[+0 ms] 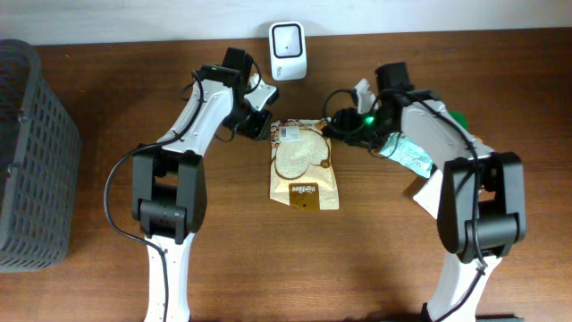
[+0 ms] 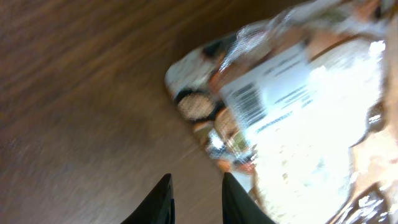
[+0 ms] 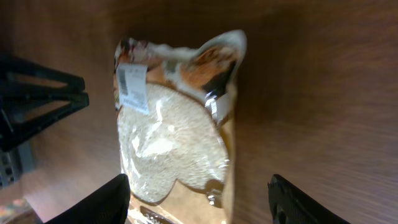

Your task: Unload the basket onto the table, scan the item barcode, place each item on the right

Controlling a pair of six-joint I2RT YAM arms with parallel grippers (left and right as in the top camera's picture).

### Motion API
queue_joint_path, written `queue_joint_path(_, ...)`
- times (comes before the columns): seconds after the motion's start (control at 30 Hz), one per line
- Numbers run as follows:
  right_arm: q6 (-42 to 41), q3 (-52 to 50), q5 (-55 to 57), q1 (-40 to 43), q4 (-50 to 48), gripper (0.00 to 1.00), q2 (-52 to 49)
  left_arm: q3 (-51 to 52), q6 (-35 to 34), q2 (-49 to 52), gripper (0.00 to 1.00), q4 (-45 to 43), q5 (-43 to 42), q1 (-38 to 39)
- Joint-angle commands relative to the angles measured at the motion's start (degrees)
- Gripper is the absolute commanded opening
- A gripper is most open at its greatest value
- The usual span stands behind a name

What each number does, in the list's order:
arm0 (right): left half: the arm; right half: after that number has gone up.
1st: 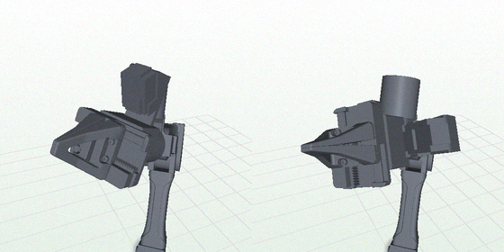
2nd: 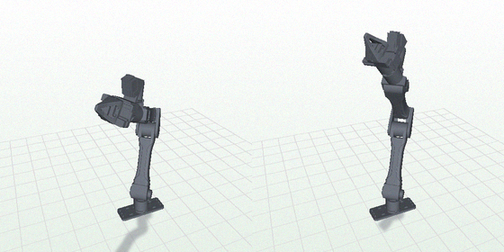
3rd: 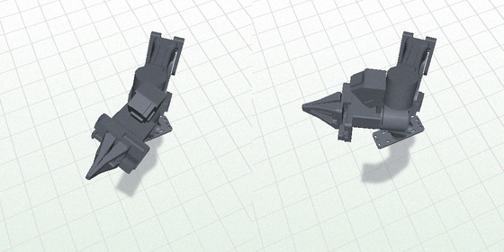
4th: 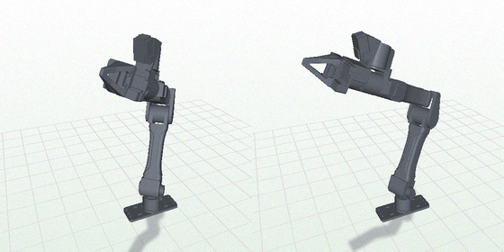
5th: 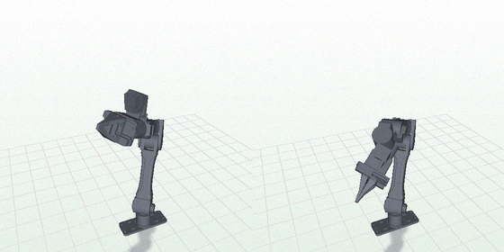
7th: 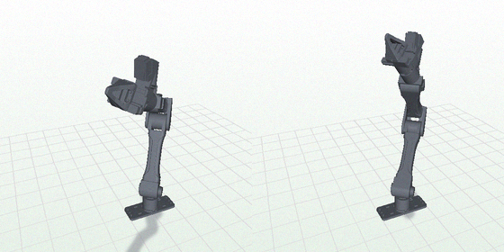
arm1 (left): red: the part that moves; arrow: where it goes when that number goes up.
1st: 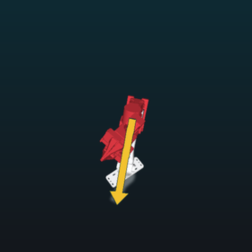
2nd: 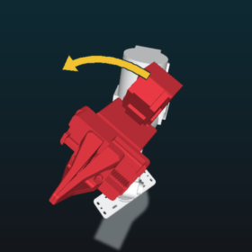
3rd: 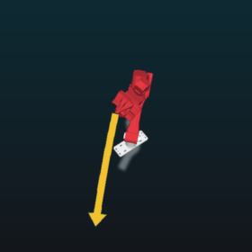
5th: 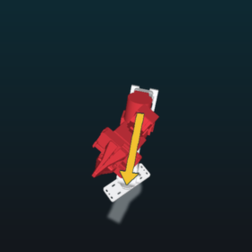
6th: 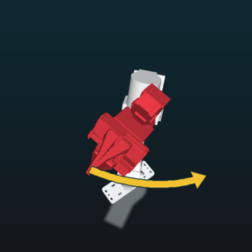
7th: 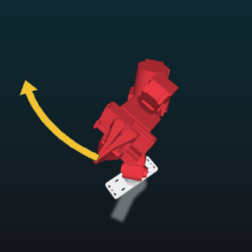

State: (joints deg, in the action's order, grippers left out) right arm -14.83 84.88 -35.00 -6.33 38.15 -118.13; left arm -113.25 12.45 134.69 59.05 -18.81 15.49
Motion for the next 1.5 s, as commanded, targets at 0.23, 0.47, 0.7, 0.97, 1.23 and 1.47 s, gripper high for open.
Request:
queue_joint_path(0.23,-2.4,0.5,0.7,-0.4,-0.3,0.68,-2.9,-0.8,1.4,4.2,0.19,-4.6,-5.7,2.7)
queue_joint_path(0.47,-2.4,0.5,0.7,-1.7,-1.5,0.68,-4.1,-0.8,1.4,5.3,0.20,-5.6,-6.6,2.7)
queue_joint_path(0.7,-4.9,-0.3,0.9,-3.2,-1.6,0.67,-5.8,-0.3,0.3,9.9,0.20,-3.1,-6.3,2.3)
queue_joint_path(0.97,-5.4,-0.3,-9.4,-6.6,-1.8,0.63,-12.5,-0.3,-0.4,10.2,0.20,-2.4,-6.3,1.8)
queue_joint_path(1.23,-5.6,-0.3,-14.5,-14.0,-7.2,0.67,-12.8,-0.3,-1.3,10.2,0.19,-1.9,-5.4,1.6)
queue_joint_path(1.47,-12.7,-0.3,-10.3,-16.8,-13.6,0.47,-12.7,-0.2,-1.2,10.2,0.18,-1.5,-5.4,1.6)
